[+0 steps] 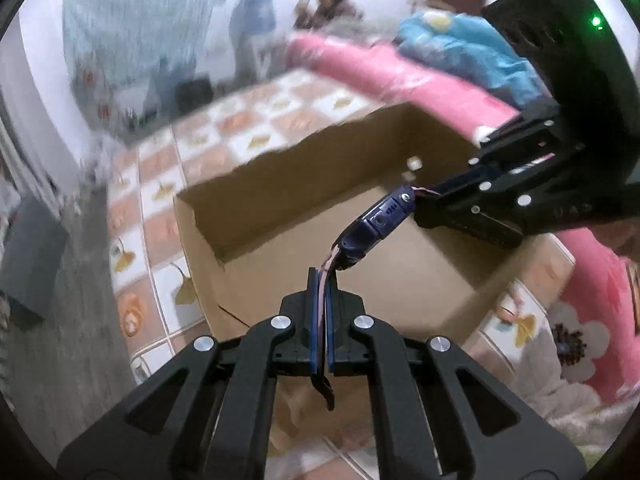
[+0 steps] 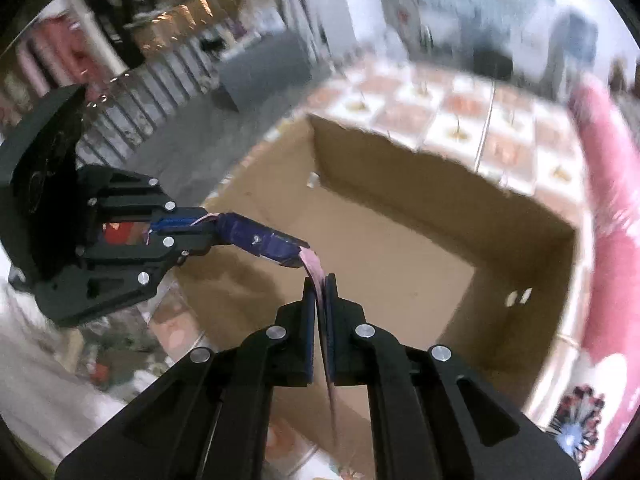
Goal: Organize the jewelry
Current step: 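Lift the watch with the right gripper and carry it over the box, then lower the watch into the box and open the right gripper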
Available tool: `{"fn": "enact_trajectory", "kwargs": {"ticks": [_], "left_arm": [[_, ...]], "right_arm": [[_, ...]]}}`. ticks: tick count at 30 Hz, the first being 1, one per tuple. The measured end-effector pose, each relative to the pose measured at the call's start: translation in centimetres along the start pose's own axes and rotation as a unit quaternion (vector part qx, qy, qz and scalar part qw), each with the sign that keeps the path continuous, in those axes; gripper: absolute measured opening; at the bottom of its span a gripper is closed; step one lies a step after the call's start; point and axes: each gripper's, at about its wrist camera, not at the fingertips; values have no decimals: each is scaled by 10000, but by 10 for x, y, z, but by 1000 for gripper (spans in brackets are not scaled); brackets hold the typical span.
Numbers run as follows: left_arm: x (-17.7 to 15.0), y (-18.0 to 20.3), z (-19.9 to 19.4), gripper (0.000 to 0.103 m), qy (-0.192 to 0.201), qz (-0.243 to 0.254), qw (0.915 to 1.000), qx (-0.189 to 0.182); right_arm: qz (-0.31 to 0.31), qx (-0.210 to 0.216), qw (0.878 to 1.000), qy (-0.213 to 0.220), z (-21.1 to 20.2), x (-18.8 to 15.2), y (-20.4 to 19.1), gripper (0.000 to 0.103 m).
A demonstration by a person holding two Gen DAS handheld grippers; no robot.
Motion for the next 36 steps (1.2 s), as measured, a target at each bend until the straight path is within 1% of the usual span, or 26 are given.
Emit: {"fn": "enact_trajectory", "kwargs": {"ticks": [1,2,3,4,5,6,8,9,10,11,13,14,15,17,19,21,24,25,27,30,31,32,36], "left_arm": [[5,-13,15,3,-186,-114,9998,-47],[4,-21,23,4,-275,-187,9994,-82],[5,-30,35,4,-416,-264,9986,-194],[5,-38,47,10,-577,-355,9975,-203],[4,-46,53,21,-692,-426,9966,-171],[3,-48,57,19,-719,-412,9965,-61],[4,-49,53,36,-539,-304,9980,126],[3,-51,48,41,-437,-371,9982,148],[3,-53,45,48,-363,-425,9983,153],[1,-53,39,48,-231,-463,9986,147],[-4,-52,28,49,-95,-441,9986,292],[-5,-52,25,49,-60,-424,9984,375],[-9,-52,19,49,40,-419,9984,375],[-17,-50,7,51,224,-456,9977,445],[-23,-46,-3,55,303,-505,9963,630],[-33,-39,-16,55,490,-526,9944,775],[-47,-29,-33,60,689,-613,9904,1026],[-51,-26,-37,63,750,-635,9888,1119],[-62,-20,-44,64,846,-714,9850,1321],[-74,-12,-47,66,914,-736,9838,1355],[-78,-9,-47,67,892,-757,9833,1396],[-80,-8,-46,67,880,-758,9832,1407],[-89,-4,-43,68,855,-809,9849,1273]], "right_arm": [[122,8,9996,-255,16,14,7,5],[181,-21,9990,-402,28,23,10,5],[300,-43,9980,-546,43,35,17,5],[350,-61,9971,-677,54,39,18,5],[379,-102,9955,-867,68,47,22,7],[419,-211,9939,-994,82,53,28,9],[394,-573,9911,-1136,102,52,37,12],[414,-786,9891,-1174,113,54,43,17],[438,-939,9876,-1182,118,56,47,21],[448,-1151,9854,-1170,123,58,51,22],[467,-1115,9866,-1099,122,60,53,25],[469,-1096,9873,-1048,119,60,52,30],[412,-1130,9885,-917,115,60,50,33],[229,-1182,9900,-733,109,61,44,33],[94,-1165,9910,-657,105,60,37,33],[-19,-1175,9901,-771,111,60,31,33],[-157,-1209,9856,-1174,126,54,24,33],[-252,-1261,9826,-1340,135,51,20,33],[-395,-1445,9772,-1507,149,49,16,32],[-537,-1746,9730,-1413,155,51,10,32],[-609,-1977,9698,-1291,156,53,9,32],[-636,-2080,9683,-1226,157,54,8,32],[-563,-2115,9700,-1061,155,53,11,32]]}}
Point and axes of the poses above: each gripper's, at about its wrist camera, not at the fingertips, and z roughly the way its jaws point, y to its right, x to its top, and after that the axes turned 15 degrees about z, right-handed
